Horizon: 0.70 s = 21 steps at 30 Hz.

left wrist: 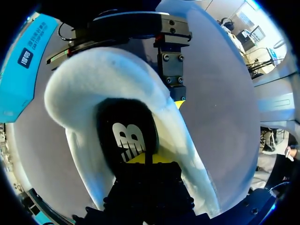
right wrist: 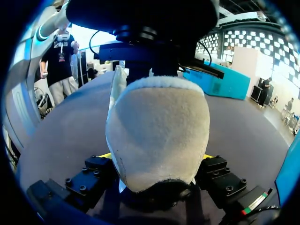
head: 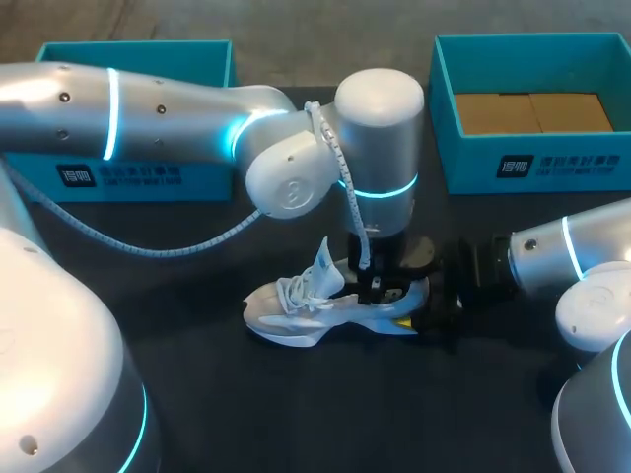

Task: Take the shoe out of the shoebox, open the shoe tongue, remove and reinsert the insole, then place the shoe into the shoebox

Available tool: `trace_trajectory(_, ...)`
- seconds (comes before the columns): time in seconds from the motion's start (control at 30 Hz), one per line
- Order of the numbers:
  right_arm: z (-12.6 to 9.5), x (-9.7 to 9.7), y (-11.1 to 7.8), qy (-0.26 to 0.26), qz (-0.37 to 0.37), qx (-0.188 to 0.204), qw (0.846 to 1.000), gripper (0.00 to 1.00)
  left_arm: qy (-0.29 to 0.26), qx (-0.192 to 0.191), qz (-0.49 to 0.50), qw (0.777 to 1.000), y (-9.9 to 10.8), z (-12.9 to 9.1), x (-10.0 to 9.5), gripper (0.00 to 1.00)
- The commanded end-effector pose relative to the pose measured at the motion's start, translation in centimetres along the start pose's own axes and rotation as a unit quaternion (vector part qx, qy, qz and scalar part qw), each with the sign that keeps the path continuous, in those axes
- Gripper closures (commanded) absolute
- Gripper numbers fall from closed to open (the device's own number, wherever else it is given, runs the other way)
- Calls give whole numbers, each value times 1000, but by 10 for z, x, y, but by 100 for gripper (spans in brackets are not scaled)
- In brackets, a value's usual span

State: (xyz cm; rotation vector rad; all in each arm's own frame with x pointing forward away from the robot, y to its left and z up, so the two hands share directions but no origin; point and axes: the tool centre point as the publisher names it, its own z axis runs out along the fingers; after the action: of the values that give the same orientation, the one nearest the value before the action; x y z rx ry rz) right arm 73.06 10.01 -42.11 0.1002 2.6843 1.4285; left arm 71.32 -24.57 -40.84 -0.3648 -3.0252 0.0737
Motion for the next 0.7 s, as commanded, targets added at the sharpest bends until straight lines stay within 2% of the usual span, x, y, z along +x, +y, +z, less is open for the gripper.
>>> trace_trajectory(0.03,2,-1,2,-1,0,3,1000,100,-9,5,-1,1000,6,4,8,100)
trace_trajectory(0.37,2,-1,2,-1,0,3,1000,100,-19,10,-1,1000,9,-15,12,100)
trace_trajectory(0.7,2,-1,2,-1,0,3,1000,100,-14,39,-5,999,15,-32,14,100)
